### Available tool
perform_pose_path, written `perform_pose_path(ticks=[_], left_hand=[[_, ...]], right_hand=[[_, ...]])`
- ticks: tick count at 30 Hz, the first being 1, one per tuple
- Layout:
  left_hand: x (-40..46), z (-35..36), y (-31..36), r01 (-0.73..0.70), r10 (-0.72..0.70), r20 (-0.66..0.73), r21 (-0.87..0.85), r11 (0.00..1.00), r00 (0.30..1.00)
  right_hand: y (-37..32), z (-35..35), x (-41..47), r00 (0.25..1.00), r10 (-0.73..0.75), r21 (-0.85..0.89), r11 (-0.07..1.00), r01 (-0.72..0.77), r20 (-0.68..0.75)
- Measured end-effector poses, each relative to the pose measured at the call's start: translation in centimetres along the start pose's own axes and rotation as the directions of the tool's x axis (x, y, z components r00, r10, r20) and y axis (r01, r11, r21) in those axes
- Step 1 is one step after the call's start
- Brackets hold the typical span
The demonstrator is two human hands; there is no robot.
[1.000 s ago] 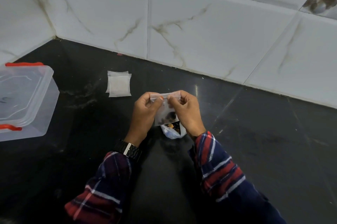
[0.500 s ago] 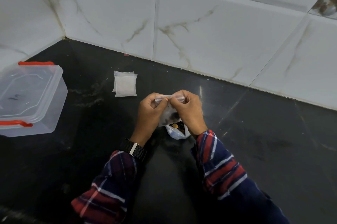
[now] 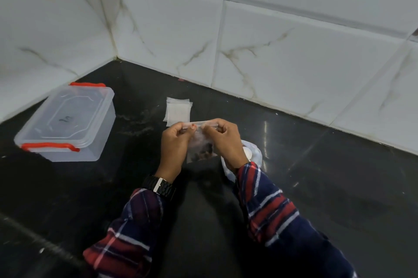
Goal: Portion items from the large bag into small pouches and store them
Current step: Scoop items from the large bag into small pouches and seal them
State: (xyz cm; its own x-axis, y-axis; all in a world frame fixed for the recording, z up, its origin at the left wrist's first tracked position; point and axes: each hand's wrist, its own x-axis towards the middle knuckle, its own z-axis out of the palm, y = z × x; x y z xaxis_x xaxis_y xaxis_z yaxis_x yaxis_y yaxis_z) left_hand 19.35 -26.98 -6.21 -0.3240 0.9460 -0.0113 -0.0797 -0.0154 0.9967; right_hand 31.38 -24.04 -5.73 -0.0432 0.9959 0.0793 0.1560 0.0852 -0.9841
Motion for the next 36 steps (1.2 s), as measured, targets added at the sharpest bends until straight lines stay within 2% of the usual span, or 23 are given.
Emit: perform_pose_path(ticks=[6,9,11,16,20,24,28,32,34,36], left_hand=[[1.9,-5.1,0.3,0.016,0.000,-0.209,0.074,0.997,0.978],[2.8,-7.4,0.5,0.038,-0.003,-0.294,0.113,0.993,0.956],[3.4,-9.0,0.5,0.054,-0.020,-0.263,0.123,0.991,0.965],[5.3,-11.8,0.1,0.001,0.028,-0.074,0.366,0.930,0.997],[7.5,-12.2,-0.5,0.025,0.023,-0.097,0.466,0.884,0.995],[9.7,-12.2,-1.5,-0.010,0.064,-0.066,0.612,0.791,0.996],[10.6,-12.5,-2.7,-0.031,0.079,-0.032,0.731,0.681,0.996],[10.9,-13.0,-3.3,-0.050,0.055,0.021,0.788,0.614,0.998],[11.3,-13.3,-3.3,-0.041,0.034,0.025,0.818,0.574,0.999],[11.4,-13.2,-3.3,-0.041,0.058,0.010,0.820,0.571,0.998]], right_hand=[[-0.1,5.0,1.6,0.968,0.108,-0.070,0.993,-0.094,0.226],[-0.3,7.5,2.0,0.972,0.098,-0.106,0.991,-0.077,0.215],[-0.3,9.1,2.8,0.979,0.076,-0.131,0.990,-0.051,0.188],[0.0,11.9,5.4,0.968,0.074,-0.185,0.982,-0.029,0.241],[0.0,13.5,7.1,0.919,0.122,-0.257,0.966,-0.023,0.376],[-0.2,14.6,8.1,0.942,0.084,-0.371,0.927,0.046,0.326],[0.1,15.7,8.6,0.936,-0.009,-0.569,0.792,0.222,0.353],[0.6,15.9,8.7,0.915,-0.015,-0.629,0.722,0.289,0.403],[0.8,15.7,8.9,0.911,-0.016,-0.619,0.729,0.292,0.411],[1.1,15.3,9.2,0.939,-0.027,-0.564,0.794,0.228,0.342]])
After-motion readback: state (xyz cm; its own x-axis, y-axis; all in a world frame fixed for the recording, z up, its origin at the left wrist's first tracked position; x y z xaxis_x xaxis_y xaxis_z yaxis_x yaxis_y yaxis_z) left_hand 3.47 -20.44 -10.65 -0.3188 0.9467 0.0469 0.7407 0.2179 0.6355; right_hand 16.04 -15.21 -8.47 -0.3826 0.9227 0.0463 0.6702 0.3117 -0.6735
